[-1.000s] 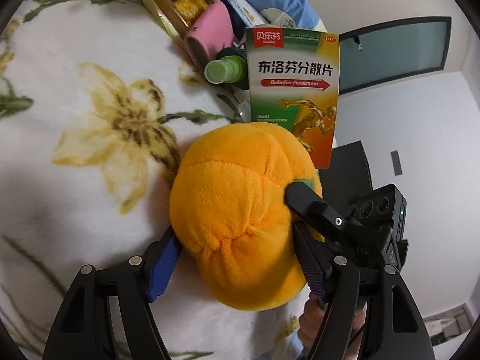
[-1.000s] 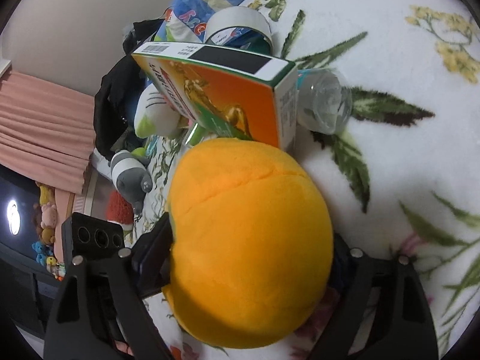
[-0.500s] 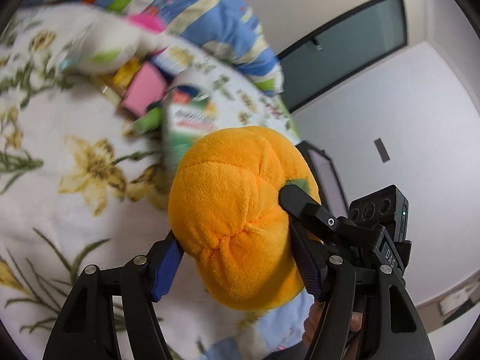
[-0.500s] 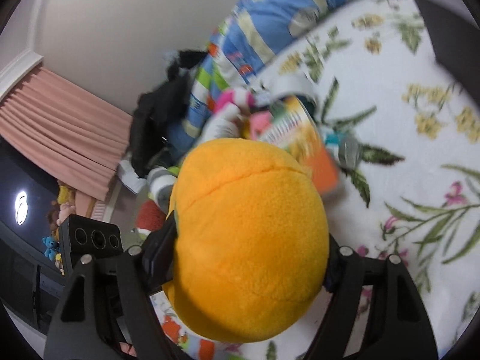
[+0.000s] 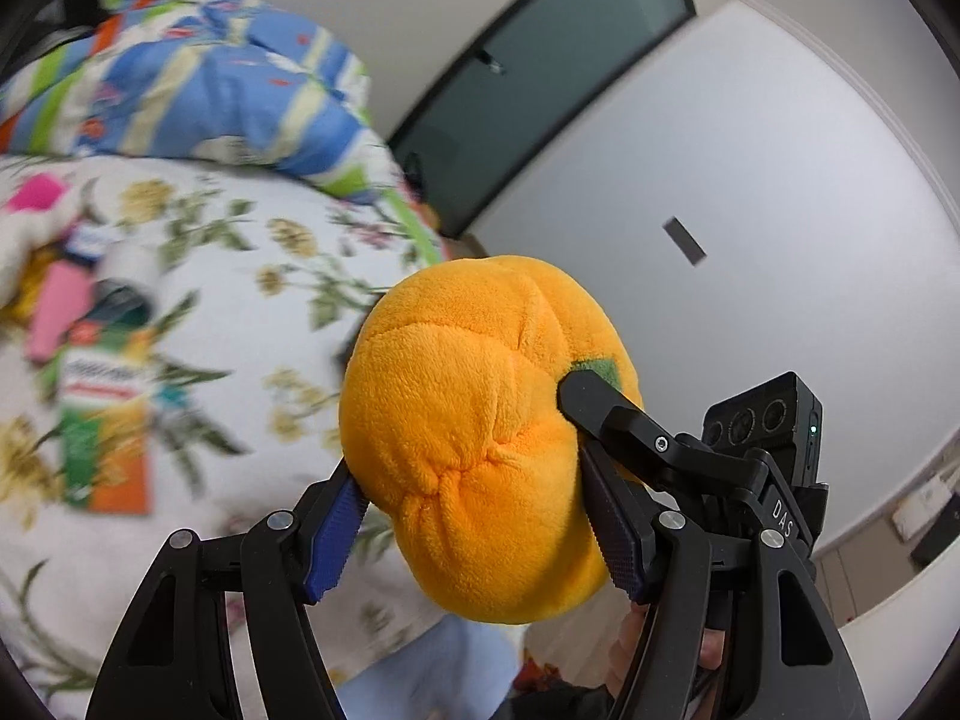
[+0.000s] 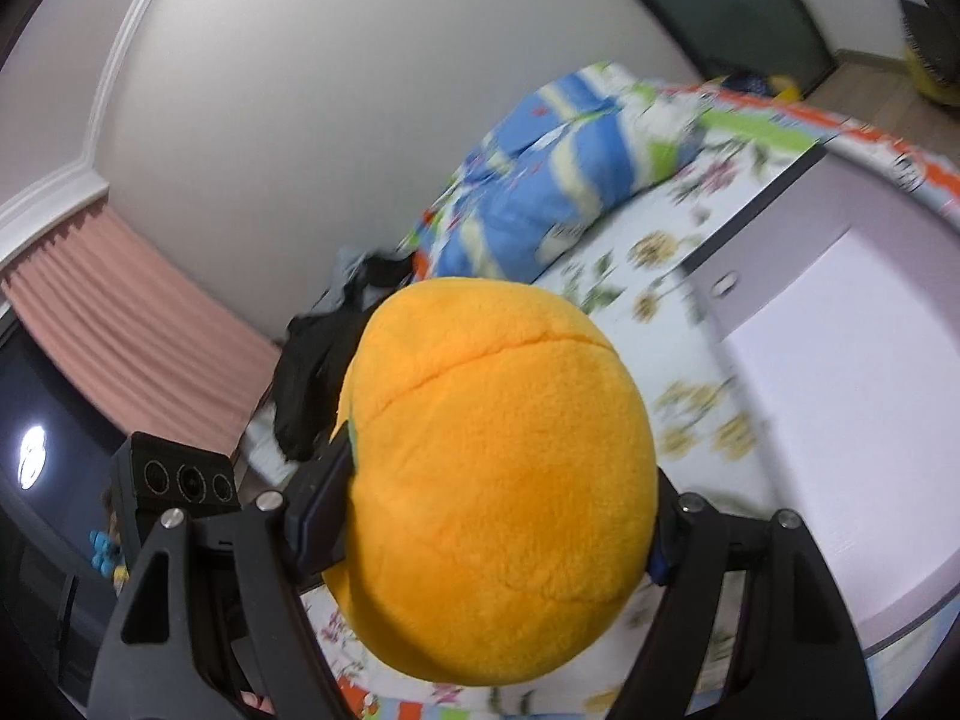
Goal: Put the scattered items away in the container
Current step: 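Carry the pumpkin with the left gripper over the black box and release, then withdraw the left gripper from the box toward the medicine box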
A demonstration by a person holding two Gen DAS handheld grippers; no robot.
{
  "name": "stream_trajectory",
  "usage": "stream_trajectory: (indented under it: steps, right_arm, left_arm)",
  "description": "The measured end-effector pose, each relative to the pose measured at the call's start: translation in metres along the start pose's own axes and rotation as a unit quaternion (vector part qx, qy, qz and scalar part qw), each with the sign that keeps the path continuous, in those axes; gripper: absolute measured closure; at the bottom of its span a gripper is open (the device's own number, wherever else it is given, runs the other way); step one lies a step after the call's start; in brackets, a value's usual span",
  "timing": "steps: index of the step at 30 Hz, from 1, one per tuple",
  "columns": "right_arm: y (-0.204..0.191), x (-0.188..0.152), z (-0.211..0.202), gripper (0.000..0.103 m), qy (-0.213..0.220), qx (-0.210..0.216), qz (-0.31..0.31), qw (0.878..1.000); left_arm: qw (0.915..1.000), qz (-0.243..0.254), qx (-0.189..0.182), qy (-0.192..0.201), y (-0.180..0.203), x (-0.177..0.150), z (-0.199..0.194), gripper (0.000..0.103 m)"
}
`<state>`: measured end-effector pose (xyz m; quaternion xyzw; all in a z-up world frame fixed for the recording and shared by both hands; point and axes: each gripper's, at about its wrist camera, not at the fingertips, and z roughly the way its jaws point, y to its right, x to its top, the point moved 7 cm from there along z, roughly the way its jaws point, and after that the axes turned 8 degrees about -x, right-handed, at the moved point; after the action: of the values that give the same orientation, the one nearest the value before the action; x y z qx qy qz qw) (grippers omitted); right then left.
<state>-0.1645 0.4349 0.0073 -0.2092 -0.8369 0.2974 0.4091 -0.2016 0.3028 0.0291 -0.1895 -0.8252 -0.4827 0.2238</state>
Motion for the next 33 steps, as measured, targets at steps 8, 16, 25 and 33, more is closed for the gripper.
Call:
stream_trajectory:
  steps: [8,16,25,33]
  right_arm:
    - [0.100,0.061,-0.005,0.027,0.007,-0.049,0.054,0.997]
    - [0.169,0.081,0.026,0.027,-0.004,-0.054,0.098,0.994]
    - [0.190,0.084,0.044,0.005,-0.016,-0.070,0.111,0.991]
    - [0.170,0.093,0.017,0.000,0.023,-0.157,0.051,0.986]
  left_arm:
    - [0.9988,0.008,0.000,-0.048,0.010,0.026,0.121,0.034]
    - [0.9962,-0.001,0.009,-0.087,-0.012,0.026,0.194,0.034]
    - [0.9964,-0.017,0.024,-0.079,-0.029,0.028,0.206,0.033]
    - [0.9932,0.021,0.115,-0.005,-0.034,0.053,0.148,0.025]
